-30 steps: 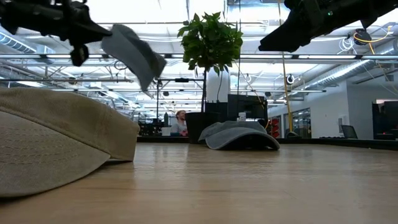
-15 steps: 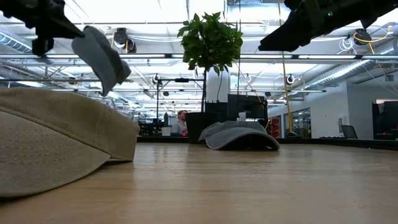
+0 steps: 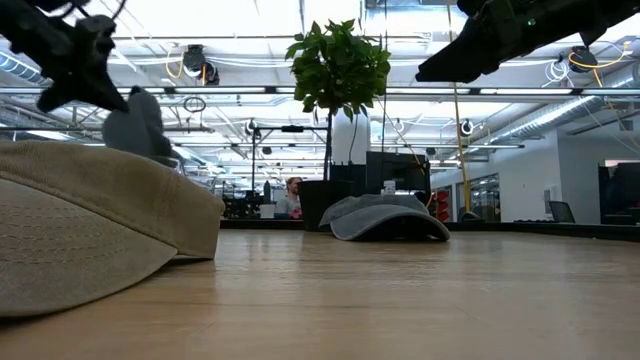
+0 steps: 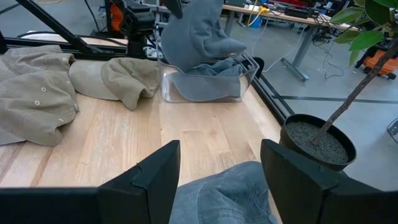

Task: Pick & Place hat
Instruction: Put the right blue cap into the left transparent bin

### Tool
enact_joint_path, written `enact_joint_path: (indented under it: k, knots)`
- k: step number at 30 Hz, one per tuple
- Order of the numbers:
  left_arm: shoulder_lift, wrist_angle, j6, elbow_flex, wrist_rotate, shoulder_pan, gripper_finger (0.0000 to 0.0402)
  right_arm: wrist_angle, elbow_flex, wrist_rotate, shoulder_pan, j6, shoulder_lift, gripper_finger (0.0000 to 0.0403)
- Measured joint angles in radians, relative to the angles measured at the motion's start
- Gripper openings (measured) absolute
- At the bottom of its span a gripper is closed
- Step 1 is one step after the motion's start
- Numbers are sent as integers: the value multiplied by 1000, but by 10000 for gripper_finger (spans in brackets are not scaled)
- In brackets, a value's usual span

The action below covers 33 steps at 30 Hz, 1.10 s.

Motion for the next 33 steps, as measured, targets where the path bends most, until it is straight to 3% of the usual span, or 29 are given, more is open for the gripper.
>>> enact_joint_path:
  k: [5, 15, 22, 33]
  knots:
    - [79, 168, 37, -66, 151, 0, 6, 0, 0, 0, 0, 0, 0, 210]
    - [150, 447, -14, -72, 302, -2, 6, 0, 0, 0, 0, 6, 0, 210]
    - [165, 485, -12, -89, 221, -1, 7, 0, 0, 0, 0, 6, 0, 210]
    - [163, 840, -93, -330, 221, -2, 7, 0, 0, 1, 0, 5, 0, 210]
